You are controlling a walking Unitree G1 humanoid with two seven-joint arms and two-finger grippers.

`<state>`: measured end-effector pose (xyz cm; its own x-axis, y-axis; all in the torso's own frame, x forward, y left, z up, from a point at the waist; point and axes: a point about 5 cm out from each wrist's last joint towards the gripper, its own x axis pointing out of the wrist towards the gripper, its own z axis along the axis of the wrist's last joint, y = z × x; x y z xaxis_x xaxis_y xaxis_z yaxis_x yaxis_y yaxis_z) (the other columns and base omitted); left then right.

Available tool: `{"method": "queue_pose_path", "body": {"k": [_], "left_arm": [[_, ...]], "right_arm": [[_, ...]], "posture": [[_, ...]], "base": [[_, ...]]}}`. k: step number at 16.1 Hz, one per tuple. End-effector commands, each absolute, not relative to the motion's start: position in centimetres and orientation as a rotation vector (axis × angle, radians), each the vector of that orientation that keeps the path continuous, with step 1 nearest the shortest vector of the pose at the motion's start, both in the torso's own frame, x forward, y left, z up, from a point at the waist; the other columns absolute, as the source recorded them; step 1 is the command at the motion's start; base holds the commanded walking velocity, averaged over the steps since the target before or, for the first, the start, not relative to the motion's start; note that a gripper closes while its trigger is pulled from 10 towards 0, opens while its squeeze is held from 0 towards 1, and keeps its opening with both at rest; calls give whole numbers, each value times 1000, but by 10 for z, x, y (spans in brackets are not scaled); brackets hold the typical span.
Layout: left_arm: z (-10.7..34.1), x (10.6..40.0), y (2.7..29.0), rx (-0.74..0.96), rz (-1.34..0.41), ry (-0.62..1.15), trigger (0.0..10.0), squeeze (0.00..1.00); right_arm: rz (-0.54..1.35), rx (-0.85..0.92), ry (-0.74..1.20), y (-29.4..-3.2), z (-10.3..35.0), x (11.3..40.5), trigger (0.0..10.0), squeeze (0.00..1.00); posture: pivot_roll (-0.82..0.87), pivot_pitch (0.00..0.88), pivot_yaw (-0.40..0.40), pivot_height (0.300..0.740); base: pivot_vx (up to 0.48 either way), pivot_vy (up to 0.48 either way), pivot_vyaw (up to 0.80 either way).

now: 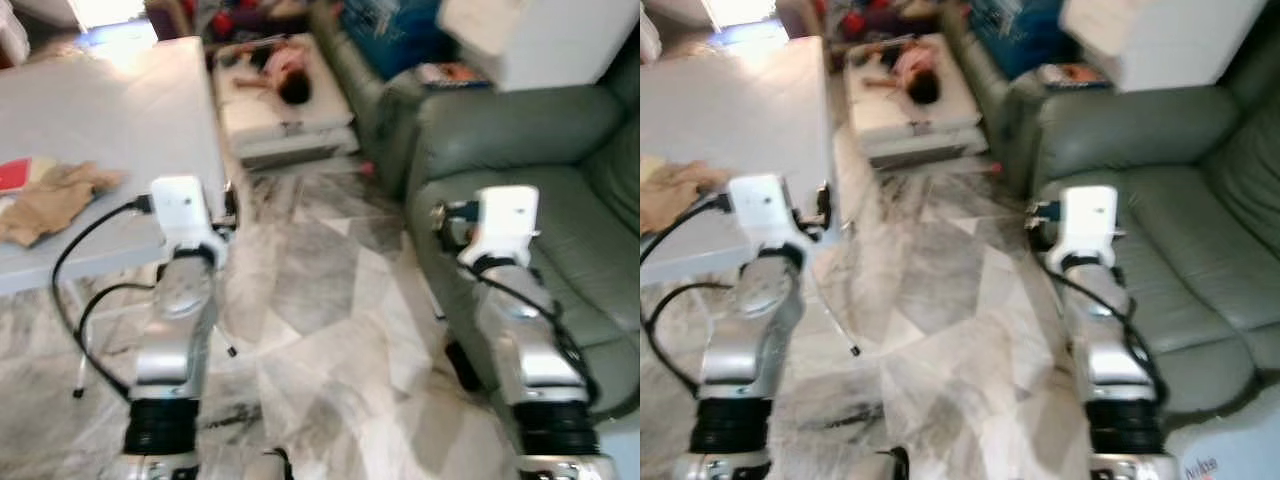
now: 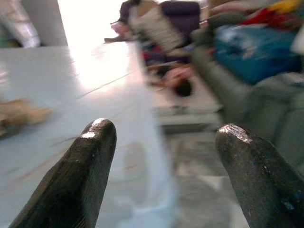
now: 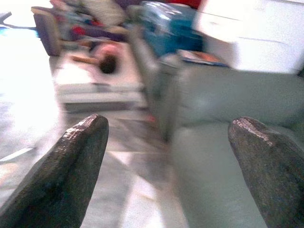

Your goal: Picking trash to rubbish bin

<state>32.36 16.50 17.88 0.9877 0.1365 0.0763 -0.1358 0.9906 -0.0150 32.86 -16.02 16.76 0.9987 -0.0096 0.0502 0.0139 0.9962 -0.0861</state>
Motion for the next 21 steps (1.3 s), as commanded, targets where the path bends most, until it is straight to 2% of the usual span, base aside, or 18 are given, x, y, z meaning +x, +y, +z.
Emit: {"method": "queue_pose_path", "body": {"k": [1,8,12,14,21], "left_arm": [[177,322,163,-7,138,-72,10000,0],[171,323,158,-82,157,-13,10000,0],[178,324,160,-56,135,-51,10000,0],[175,324,165,-111,162,-22,10000,0],[174,326,164,-132,143,-10,10000,0]], "right_arm": [[-20,-90,-65,-165,173,329,10000,0],[-12,-83,-62,-161,172,328,10000,0],[-24,-75,-61,-163,172,328,10000,0],[-18,-45,-63,-161,172,327,10000,0],[-23,-39,-65,-162,174,328,10000,0]], "posture": [[48,120,-8,740],[53,128,-2,740],[52,129,1,740],[52,127,0,740],[48,125,-4,740]], "base": [[0,0,800],[0,0,800],[0,0,800],[0,0,225],[0,40,0]]}}
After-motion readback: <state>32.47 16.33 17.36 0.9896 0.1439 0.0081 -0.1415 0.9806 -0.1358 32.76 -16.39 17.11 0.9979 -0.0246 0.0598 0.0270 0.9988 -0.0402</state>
